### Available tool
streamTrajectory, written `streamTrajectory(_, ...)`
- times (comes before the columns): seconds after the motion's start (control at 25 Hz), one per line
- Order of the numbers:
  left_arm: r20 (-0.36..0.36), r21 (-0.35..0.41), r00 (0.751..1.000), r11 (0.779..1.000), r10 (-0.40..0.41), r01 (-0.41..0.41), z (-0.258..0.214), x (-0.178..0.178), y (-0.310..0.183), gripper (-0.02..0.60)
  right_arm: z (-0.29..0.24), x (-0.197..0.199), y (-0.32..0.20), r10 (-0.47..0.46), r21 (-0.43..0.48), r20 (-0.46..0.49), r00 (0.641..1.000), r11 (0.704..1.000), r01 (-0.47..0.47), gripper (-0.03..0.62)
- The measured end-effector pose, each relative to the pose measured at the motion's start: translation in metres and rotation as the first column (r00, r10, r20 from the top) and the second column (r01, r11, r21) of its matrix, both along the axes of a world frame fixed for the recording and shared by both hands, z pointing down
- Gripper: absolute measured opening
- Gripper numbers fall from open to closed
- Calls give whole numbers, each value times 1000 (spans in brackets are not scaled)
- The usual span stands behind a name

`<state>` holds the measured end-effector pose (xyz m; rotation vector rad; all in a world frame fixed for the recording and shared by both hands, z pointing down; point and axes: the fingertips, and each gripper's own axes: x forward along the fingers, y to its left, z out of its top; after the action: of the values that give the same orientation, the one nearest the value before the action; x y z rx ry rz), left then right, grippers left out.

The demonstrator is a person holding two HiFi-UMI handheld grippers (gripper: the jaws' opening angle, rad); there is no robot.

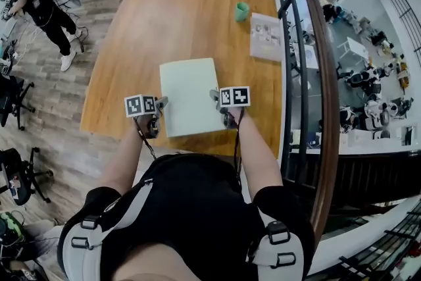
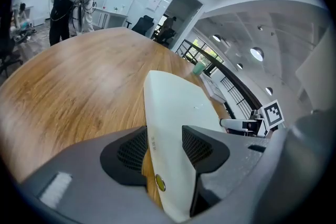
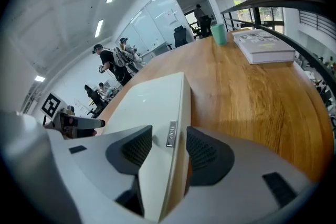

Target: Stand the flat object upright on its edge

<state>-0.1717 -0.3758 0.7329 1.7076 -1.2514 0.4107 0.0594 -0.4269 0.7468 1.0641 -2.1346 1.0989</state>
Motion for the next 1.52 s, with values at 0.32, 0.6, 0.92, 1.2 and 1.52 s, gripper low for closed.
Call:
streamTrajectory(0.32, -86, -58, 996, 998, -7, 2, 20, 7, -2, 195, 19, 5, 3, 111, -96, 143, 984, 991, -98, 221)
streamTrajectory(0.6, -147, -85, 988, 995, 38, -51, 27, 10, 1, 175, 20, 2, 6, 81, -119, 97, 992, 990, -69, 210)
streamTrajectory(0.92, -187, -84, 981, 994, 53, -70, 17, 12, -3, 170, 14, 2, 11, 66, -169, 111, 992, 984, -47, 201)
streamTrajectory(1.2, -123, 16, 988, 996, 91, -90, -15, 18, -14, 170, -7, 7, 10, 91, -117, 155, 984, 990, -73, 199)
streamTrajectory(1.52, -48, 229, 981, 958, 188, -172, -91, 24, -49, 169, -83, 12, -21, 49, 108, 202, 978, 991, -72, 199)
